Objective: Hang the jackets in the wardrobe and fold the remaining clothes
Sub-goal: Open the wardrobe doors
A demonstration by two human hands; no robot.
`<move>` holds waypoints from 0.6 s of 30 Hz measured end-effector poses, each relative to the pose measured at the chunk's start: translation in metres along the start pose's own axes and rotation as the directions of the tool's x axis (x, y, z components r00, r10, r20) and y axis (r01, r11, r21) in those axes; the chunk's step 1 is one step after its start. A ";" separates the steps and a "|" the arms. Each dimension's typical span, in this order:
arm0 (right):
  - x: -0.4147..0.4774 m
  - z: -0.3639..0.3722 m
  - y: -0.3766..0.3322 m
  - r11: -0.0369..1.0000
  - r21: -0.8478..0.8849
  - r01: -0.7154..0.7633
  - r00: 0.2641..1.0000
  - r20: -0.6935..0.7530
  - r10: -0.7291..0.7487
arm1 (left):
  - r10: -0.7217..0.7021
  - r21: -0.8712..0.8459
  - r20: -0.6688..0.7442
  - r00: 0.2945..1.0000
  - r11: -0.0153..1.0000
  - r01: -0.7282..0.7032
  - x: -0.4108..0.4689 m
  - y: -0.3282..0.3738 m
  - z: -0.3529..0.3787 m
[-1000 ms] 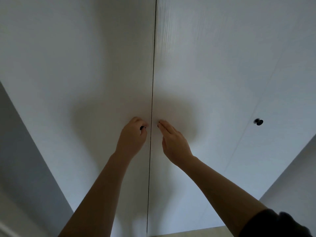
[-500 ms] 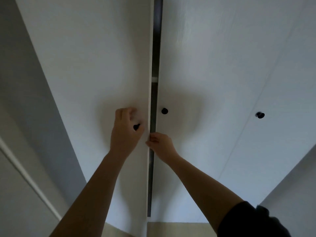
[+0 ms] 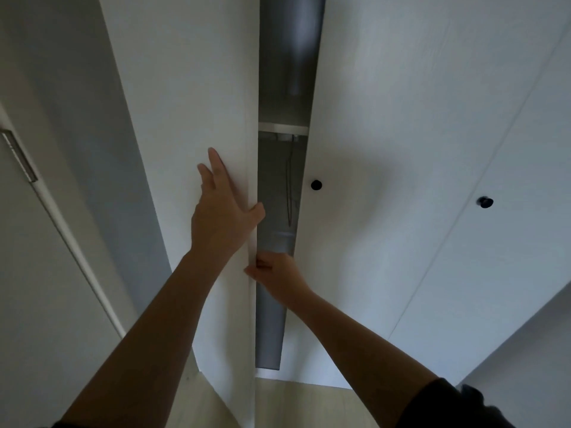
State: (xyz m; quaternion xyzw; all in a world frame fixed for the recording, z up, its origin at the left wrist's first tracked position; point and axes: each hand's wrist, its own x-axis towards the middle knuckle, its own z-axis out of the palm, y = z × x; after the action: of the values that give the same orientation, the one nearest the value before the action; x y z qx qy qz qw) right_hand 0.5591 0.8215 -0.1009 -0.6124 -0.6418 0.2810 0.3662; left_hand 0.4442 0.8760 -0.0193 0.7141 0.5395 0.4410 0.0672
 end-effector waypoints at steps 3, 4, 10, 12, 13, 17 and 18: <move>-0.005 0.023 -0.011 0.997 -0.074 0.026 0.997 0.072 -0.020 | 0.040 -0.078 0.045 0.998 0.996 -0.036 -0.007 -0.018 -0.022; -0.006 0.032 -0.013 0.996 -0.078 0.032 0.996 0.082 -0.026 | 0.053 -0.110 0.060 0.997 0.993 -0.046 -0.010 -0.024 -0.030; -0.016 0.086 -0.040 0.997 0.031 0.064 0.991 0.116 -0.068 | 0.122 -0.228 0.201 0.972 0.971 -0.074 -0.026 -0.066 -0.098; -0.022 0.111 -0.057 0.995 0.039 0.089 0.992 0.084 -0.092 | 0.125 -0.276 0.248 0.961 0.960 -0.053 -0.031 -0.082 -0.125; -0.025 0.126 -0.067 0.995 0.045 0.087 0.995 0.053 -0.089 | 0.127 -0.307 0.267 0.955 0.951 -0.041 -0.033 -0.091 -0.138; -0.036 0.188 -0.103 0.990 0.132 0.055 0.995 -0.087 -0.043 | 0.149 -0.371 0.302 0.942 0.928 -0.028 -0.036 -0.127 -0.180; -0.038 0.201 -0.112 0.987 0.154 0.053 0.994 -0.107 -0.036 | 0.157 -0.367 0.290 0.944 0.929 -0.042 -0.036 -0.136 -0.189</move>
State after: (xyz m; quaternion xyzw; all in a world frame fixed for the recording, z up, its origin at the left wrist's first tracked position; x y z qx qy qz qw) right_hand 0.3299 0.7917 -0.1306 -0.5810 -0.6114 0.2901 0.4522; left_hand 0.2142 0.8295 -0.0036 0.7778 0.3960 0.4147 0.2574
